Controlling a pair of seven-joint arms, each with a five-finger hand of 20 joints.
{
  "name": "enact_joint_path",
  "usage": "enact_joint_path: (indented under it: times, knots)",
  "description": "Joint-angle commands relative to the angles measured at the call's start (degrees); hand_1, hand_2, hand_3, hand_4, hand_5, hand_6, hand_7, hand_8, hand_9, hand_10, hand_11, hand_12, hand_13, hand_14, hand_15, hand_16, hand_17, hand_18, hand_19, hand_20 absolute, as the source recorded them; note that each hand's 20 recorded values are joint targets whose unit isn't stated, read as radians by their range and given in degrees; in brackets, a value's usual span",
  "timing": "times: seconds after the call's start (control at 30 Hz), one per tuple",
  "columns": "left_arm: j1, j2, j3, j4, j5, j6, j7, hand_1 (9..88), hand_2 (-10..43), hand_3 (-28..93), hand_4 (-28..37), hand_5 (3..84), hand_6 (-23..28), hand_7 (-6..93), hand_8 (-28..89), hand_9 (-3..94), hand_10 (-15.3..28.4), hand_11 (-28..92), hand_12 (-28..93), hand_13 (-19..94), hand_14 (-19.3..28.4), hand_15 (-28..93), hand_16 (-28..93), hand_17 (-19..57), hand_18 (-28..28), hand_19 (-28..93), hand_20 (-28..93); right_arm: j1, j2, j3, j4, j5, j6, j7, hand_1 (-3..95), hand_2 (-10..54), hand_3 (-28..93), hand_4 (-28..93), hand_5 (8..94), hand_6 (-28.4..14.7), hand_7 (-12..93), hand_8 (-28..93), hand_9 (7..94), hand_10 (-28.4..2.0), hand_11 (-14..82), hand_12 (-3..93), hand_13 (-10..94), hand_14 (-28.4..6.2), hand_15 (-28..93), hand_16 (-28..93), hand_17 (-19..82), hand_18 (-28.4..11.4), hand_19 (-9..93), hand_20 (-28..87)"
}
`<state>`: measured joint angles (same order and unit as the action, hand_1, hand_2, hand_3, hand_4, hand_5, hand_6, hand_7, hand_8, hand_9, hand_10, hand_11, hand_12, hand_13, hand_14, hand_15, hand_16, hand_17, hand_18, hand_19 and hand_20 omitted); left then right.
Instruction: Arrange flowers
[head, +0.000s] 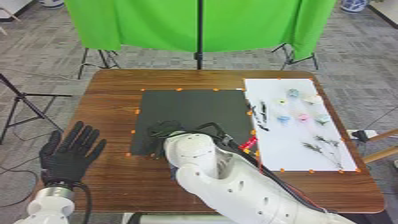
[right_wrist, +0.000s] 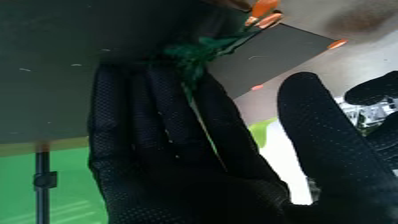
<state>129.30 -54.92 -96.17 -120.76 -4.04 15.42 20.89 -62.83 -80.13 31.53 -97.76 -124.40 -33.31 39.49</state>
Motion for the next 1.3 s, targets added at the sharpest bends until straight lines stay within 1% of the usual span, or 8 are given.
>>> enact_joint_path:
  times: [0.03,0.23,0.43,0.77,0.93,1.13,1.2,1.3]
  knots:
    - [0.4,0.06,0.56,0.50,-0.59,0.72,-0.45,23.7,9.9,78,-28.3,43.7,7.0,15.5,-9,39.6,15.1,24,14,30,14.9,41,-5,-5.5,13.9,36,17,-1.5,0.3,-1.6,0.9,1.0,-0.1,0.7,24.5,13.4,77,-19,51.5,-19.7,3,-9,48.5,-28.4,20.2,20.9,23,-26.8,48,6,10,-25.5,65,9]
    - [0.4,0.14,0.64,0.50,-0.83,0.79,-0.36,23.6,9.8,79,-28.3,43.9,6.8,15.7,-9,39.7,14.9,24,14,30,14.6,41,-5,-5.3,13.7,35,17,-1.5,0.4,-1.3,1.0,2.8,1.6,2.8,24.1,13.3,76,-19,49.6,-17.0,4,-8,47.0,-28.3,18.4,19.5,22,-26.9,48,5,10,-25.7,66,8]
    - [1.2,0.34,0.64,0.31,-2.50,0.48,0.91,23.4,9.8,79,-28.3,43.5,6.6,16.0,-9,39.3,14.7,24,14,29,14.4,40,-5,-5.2,13.6,35,17,-1.1,1.2,-1.7,-0.1,3.4,4.7,3.1,23.8,11.7,75,-19,47.5,-7.8,10,-10,40.2,-28.4,11.3,16.7,21,-27.9,47,4,10,-26.4,66,6]
    - [0.8,-0.74,0.40,0.52,-2.59,0.97,0.50,23.3,9.9,79,-28.3,42.5,6.5,16.3,-10,37.3,14.2,24,13,27,13.4,39,-6,-5.0,13.3,34,17,-1.9,2.3,0.6,-3.7,5.8,9.7,3.0,23.0,7.3,72,-19,45.8,-4.3,10,-11,35.0,-28.4,6.4,12.4,23,-28.4,40,3,12,-28.4,66,3]
    - [0.5,-1.73,0.40,0.89,-2.22,0.62,-0.86,23.5,10.0,79,-28.3,42.2,6.6,16.2,-10,36.6,14.1,24,13,27,13.4,39,-6,-4.9,13.3,34,17,-2.4,1.7,3.1,-4.1,10.3,15.0,5.3,23.0,6.1,71,-19,46.9,-3.5,10,-12,33.4,-28.4,6.0,10.7,24,-28.4,37,2,13,-28.4,66,2]
    - [0.4,-2.55,0.51,1.01,-2.31,0.16,-0.87,23.7,10.2,78,-28.3,42.0,6.4,16.3,-10,36.6,14.0,25,13,28,13.5,40,-5,-5.1,13.5,34,18,-3.0,3.0,6.4,-6.2,13.0,16.4,5.3,22.6,5.9,70,-19,42.8,-2.3,10,-13,34.5,-28.4,7.1,9.4,25,-28.4,37,3,13,-28.4,66,1]
    - [1.1,-2.34,0.39,0.69,-2.76,-0.14,-0.06,23.7,10.3,78,-28.3,41.9,6.5,16.4,-10,36.5,14.0,25,13,28,13.5,40,-6,-5.2,13.6,34,18,-3.6,4.7,7.1,-8.0,13.2,15.9,5.3,21.1,7.4,70,-18,40.6,-5.8,9,-11,33.8,-28.4,7.2,9.5,23,-28.4,37,3,12,-28.4,66,1]
    - [1.7,-2.58,-0.41,0.42,-2.41,0.01,0.11,23.8,10.4,78,-28.3,41.9,6.6,16.3,-10,36.5,14.0,25,12,28,13.7,40,-6,-5.2,13.7,34,18,-5.2,6.6,8.4,-9.7,11.6,14.1,4.8,19.9,9.3,70,-18,50.1,-11.6,8,-9,34.2,-28.4,7.2,10.5,20,-28.4,39,3,11,-28.4,66,1]
